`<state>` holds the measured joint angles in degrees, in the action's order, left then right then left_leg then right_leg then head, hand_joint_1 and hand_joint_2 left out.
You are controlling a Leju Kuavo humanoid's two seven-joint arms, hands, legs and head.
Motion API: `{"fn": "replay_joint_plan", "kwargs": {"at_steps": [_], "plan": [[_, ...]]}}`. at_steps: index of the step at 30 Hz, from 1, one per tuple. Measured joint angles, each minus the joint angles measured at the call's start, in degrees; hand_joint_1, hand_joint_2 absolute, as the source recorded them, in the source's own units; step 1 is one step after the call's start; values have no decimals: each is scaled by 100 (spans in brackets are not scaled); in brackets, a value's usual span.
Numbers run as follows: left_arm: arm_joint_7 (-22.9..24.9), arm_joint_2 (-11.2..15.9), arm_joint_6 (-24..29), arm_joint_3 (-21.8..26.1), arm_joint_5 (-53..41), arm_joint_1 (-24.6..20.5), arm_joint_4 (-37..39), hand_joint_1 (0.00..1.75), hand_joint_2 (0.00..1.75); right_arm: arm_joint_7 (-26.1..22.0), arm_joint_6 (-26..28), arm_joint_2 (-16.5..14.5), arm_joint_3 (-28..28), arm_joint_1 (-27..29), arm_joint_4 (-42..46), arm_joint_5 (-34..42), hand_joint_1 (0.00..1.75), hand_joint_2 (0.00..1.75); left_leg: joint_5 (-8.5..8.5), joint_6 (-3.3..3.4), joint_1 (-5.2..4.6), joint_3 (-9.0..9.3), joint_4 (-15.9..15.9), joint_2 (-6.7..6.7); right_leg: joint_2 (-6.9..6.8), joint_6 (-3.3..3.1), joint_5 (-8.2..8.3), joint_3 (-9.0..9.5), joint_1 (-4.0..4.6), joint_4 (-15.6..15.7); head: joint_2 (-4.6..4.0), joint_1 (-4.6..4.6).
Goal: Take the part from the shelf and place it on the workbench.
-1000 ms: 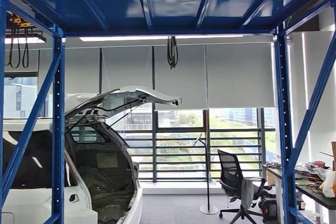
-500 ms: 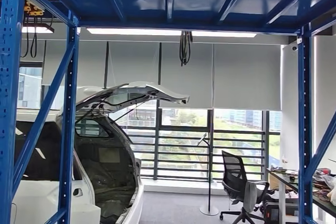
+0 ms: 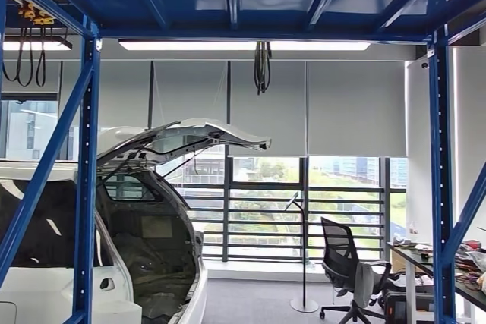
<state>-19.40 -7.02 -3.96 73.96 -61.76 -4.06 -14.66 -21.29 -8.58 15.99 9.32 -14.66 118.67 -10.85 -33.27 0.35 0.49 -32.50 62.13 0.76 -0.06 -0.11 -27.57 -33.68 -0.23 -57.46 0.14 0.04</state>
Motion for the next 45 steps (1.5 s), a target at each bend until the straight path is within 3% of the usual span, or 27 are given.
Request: {"fn": "replay_joint_plan", "kwargs": {"at_steps": [2,3,4,5,6,8,10,14,16,18,19,20,21,23,25,27,30,31,33,34,35,36,38,39,41,44,45], "plan": [[-1,0,0,0,-18,0,1,0,0,-63,15,-4,2,19,9,7,0,0,-259,-42,20,-406,709,-8,-22,-23,-41,68,-1,20,-1,0],[-1,0,0,0,-31,10,1,0,0,-111,16,-7,3,39,11,13,0,0,-331,-65,35,-627,1044,-10,-26,-26,-71,98,-3,19,-1,0],[-2,2,0,0,-47,21,1,0,0,-180,9,-7,4,57,13,28,0,0,-293,-87,49,-767,1203,-13,-24,-18,-104,135,-9,18,-1,0],[-4,4,0,-1,-69,32,1,0,0,-276,-7,-7,-1,71,16,59,0,0,-136,-110,67,-803,1147,-16,-19,-1,-144,185,-19,15,-1,1],[-7,9,-1,-3,-94,38,1,0,0,-382,-40,-5,-15,79,24,111,0,0,111,-131,87,-730,878,-21,-14,24,-191,245,-34,7,-1,1],[-16,17,-11,-8,-130,35,7,0,0,-549,-150,-3,-84,81,47,275,0,0,529,-162,116,-467,209,-24,-2,105,-303,351,-52,-25,-1,2],[-22,21,-24,-10,-145,27,18,0,0,-637,-287,-4,-186,93,74,444,0,0,582,-100,103,-318,-103,-20,16,184,-374,388,-46,-43,-1,-2],[-31,41,-26,-14,-191,31,23,0,0,-757,-454,-16,-365,125,141,575,0,0,481,87,69,-250,-162,-30,23,271,-475,387,-80,-126,-1,-5],[-39,46,-27,-16,-207,17,23,0,0,-782,-480,-20,-425,138,169,582,0,0,442,155,67,-188,-178,-44,16,296,-712,111,-83,-688,-1,-7],[-48,48,-28,-18,-231,10,23,0,0,-799,-501,-27,-468,168,174,582,0,0,389,197,41,-135,-178,-59,17,295,-956,-397,-79,-1513,-1,-8],[-52,48,-28,-19,-241,12,23,0,0,-807,-510,-34,-485,186,174,580,0,0,358,208,25,-100,-178,-66,17,284,-957,-594,-76,-1757,-1,-8],[-56,48,-28,-19,-247,15,23,0,0,-813,-516,-43,-504,198,175,579,0,0,324,214,10,-55,-178,-71,16,262,-831,-683,-68,-1773,-1,-7],[-60,48,-29,-20,-249,17,23,0,0,-817,-516,-51,-520,203,179,574,0,0,285,215,0,3,-179,-75,12,228,-594,-655,-51,-1551,-1,-7],[-67,48,-31,-21,-251,12,23,0,0,-825,-516,-65,-549,199,198,565,0,0,202,195,-13,121,-188,-85,-55,133,-93,-407,23,-792,-1,-6],[-74,48,-35,-22,-254,8,24,0,0,-829,-516,-76,-563,185,223,554,0,0,144,149,-21,182,-206,-102,-124,53,56,-219,96,-323,2,-8],[-76,48,-37,-23,-261,10,25,0,0,-830,-516,-91,-568,183,241,544,0,0,118,97,-25,215,-254,-150,-94,11,0,-174,117,-232,3,-12],[-86,55,-37,-25,-287,-5,25,0,0,-844,-511,-118,-577,187,286,532,0,0,-23,30,-31,217,-125,-178,-21,-34,7,-45,53,-71,1,-11],[-90,60,-37,-25,-294,-9,25,0,0,-852,-508,-133,-578,189,298,523,0,0,-148,12,-27,95,132,-160,-8,-51,2,5,33,-33,1,-11],[-93,69,-37,-26,-306,-3,25,0,0,-857,-493,-174,-575,204,305,497,0,0,-395,-26,-14,-337,865,-133,22,-75,-42,64,31,-19,-1,-11],[-93,73,-37,-26,-309,7,25,0,0,-844,-481,-196,-574,222,305,482,0,0,-424,-44,-2,-538,1133,-129,43,-77,-71,95,29,-20,-1,-11],[-93,76,-37,-26,-311,19,25,0,0,-825,-471,-215,-573,239,304,474,0,0,-340,-60,9,-654,1213,-127,66,-70,-104,134,25,-21,-1,-11],[-93,81,-37,-26,-313,28,25,0,0,-797,-465,-231,-573,254,303,478,0,0,-150,-76,22,-662,1078,-126,87,-56,-141,184,19,-22,-1,-11],[-97,94,-37,-26,-313,31,26,0,0,-712,-520,-249,-572,278,292,594,0,0,340,-97,44,-453,411,-117,114,-5,-234,305,11,-25,-1,-11],[-101,99,-37,-26,-313,26,27,0,0,-649,-598,-248,-572,283,278,748,0,0,483,-81,47,-332,101,-110,125,30,-280,346,14,-36,-1,-12],[-108,103,-37,-26,-314,20,30,0,0,-488,-866,-193,-572,291,227,1277,0,0,516,-10,28,-216,-166,-96,137,92,-335,379,21,-35,-1,-11],[-118,113,-36,-23,-314,28,30,0,0,-298,-1302,48,-641,340,87,2192,0,0,489,116,23,-179,-209,-94,117,164,-403,394,1,-63,-1,-10],[-122,120,-36,-23,-313,29,30,0,0,-262,-1415,139,-693,366,36,2405,0,0,481,151,32,-160,-217,-94,101,191,-487,338,-5,-208,-1,-11]]}}
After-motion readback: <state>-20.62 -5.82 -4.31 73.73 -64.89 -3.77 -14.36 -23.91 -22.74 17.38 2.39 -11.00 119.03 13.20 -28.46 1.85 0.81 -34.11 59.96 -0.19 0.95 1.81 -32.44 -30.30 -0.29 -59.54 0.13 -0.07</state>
